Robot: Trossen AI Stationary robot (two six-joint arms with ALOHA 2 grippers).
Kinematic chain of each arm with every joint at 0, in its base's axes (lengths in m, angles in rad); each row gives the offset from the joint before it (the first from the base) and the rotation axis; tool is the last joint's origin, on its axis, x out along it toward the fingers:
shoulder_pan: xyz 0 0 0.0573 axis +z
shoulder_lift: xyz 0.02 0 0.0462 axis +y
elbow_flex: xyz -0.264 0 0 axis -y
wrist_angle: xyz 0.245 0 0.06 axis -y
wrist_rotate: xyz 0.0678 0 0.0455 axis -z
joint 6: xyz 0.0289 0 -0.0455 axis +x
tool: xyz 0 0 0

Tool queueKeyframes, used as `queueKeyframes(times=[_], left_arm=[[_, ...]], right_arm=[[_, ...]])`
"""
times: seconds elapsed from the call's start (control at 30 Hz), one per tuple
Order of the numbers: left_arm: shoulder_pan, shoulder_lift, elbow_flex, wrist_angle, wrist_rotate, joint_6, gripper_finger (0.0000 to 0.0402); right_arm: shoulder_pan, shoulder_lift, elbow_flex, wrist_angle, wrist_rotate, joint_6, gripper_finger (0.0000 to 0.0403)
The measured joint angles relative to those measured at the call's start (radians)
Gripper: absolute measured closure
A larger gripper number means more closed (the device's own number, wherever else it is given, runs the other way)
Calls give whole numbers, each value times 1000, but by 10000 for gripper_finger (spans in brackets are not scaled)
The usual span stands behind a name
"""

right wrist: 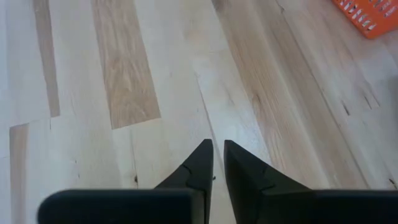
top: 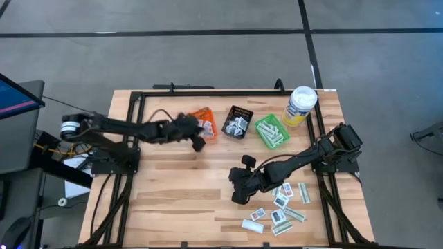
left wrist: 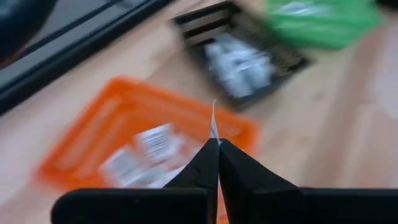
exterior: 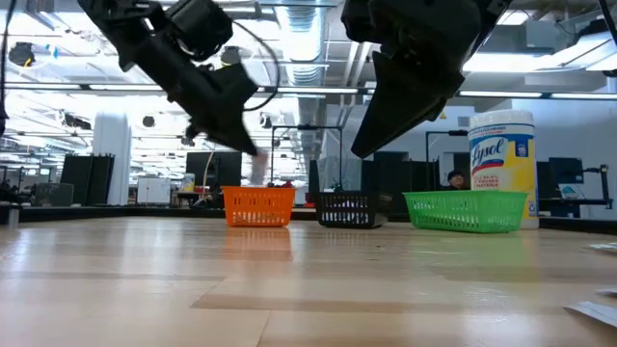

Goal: Pick & Place First Aid Supplies
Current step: Put the orange ointment pack into the orange basket

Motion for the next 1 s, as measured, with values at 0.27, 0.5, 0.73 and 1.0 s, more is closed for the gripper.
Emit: queueKeyframes(times=[0.27, 0.5, 0.73, 1.0], left_arm=[[159, 21, 0, -75, 128, 0, 360], [187, 112, 0, 14, 102, 73, 310], [89, 107, 0, 230, 288, 79, 298], [-76, 106, 1, 271, 330, 111, 298]], right_arm=[[-2, 0, 0, 6, 0, 0, 370], [-2, 1, 0, 7, 0, 0, 371], [-29, 1, 0, 4, -4, 95, 357], [-66, 1, -1, -34, -149, 100, 314]])
